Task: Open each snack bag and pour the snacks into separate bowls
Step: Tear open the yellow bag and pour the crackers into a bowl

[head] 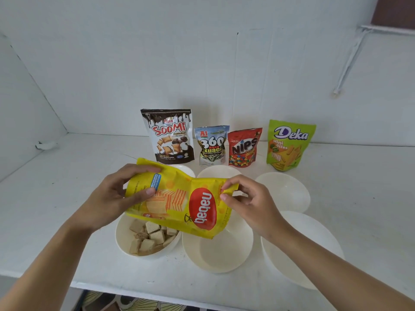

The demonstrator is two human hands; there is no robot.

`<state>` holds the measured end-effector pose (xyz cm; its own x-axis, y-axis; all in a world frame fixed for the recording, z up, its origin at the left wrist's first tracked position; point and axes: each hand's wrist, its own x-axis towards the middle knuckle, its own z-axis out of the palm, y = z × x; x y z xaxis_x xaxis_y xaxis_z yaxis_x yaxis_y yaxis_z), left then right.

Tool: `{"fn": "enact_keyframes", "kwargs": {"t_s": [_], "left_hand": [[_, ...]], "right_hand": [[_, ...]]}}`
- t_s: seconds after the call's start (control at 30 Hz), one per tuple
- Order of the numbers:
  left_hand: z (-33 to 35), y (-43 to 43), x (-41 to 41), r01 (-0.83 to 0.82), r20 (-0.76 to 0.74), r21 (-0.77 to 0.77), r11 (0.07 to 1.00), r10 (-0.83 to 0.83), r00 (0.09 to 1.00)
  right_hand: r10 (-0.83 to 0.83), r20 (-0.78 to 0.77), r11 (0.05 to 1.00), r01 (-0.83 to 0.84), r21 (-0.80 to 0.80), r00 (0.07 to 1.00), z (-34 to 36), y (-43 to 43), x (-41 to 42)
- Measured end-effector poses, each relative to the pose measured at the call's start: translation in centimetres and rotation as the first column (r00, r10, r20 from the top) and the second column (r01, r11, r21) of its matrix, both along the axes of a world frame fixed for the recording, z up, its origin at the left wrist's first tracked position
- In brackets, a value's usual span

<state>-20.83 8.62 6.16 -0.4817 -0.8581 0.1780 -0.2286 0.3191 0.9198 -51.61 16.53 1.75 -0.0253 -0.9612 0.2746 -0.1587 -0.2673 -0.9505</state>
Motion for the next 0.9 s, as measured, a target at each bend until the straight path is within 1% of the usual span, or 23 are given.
{"fn": "enact_keyframes", "kwargs": {"t_s": [0.13,0.27,0.33,0.43,0.5,0.57,0.63,0.7,0.73,0.9], "left_hand": [[0.2,0.2,-0.3,0.03,0.057,-0.052,0.998,-0.027,0.998],[0.9,0.1,-0.6,0.046,0.056,-0.082,0.996,-0.042,0.998],[1.2,0.1,-0.8,0.047,0.054,-0.095,0.994,-0.042,0.998],[1.0,0.1,-0.9,0.061,0.09,-0.108,0.992,-0.051,0.995],[0.8,0.1,-1.1,0.071,0.107,-0.117,0.991,-0.059,0.992],[1.0,0.3,-1.3,0.066,0.092,-0.121,0.99,-0.055,0.994],[1.2,0.4,-1.5,0.056,0.093,-0.127,0.99,-0.045,0.995],[1.4,0.5,-1.7,0.059,0.126,-0.137,0.989,-0.042,0.991],[1.5,0.5,-1.8,0.061,0.142,-0.149,0.987,-0.04,0.989],[1.5,0.5,-2.0,0.077,0.131,-0.193,0.978,-0.052,0.99]], "right_hand": [[-0.011,-0.106,1.0,0.008,-0.026,0.994,-0.3,0.4,-0.1],[-0.071,-0.083,0.994,0.063,-0.092,0.994,0.0,0.5,-0.1],[-0.052,-0.09,0.996,0.045,-0.081,0.995,0.0,0.5,-0.1],[0.0,-0.165,0.998,-0.01,-0.061,0.986,-0.4,0.6,-0.1],[-0.041,-0.159,0.996,0.026,-0.091,0.987,-0.5,0.7,-0.2],[-0.088,-0.122,0.989,0.073,-0.128,0.989,-0.5,0.7,-0.3],[-0.055,-0.136,0.993,0.039,-0.113,0.989,-0.5,0.7,-0.2],[0.01,-0.198,0.997,-0.026,-0.077,0.98,-0.7,0.8,-0.1],[0.017,-0.21,0.997,-0.032,-0.071,0.977,-0.8,0.8,0.0],[-0.076,-0.146,0.991,0.059,-0.12,0.986,-0.6,0.7,-0.2]]}}
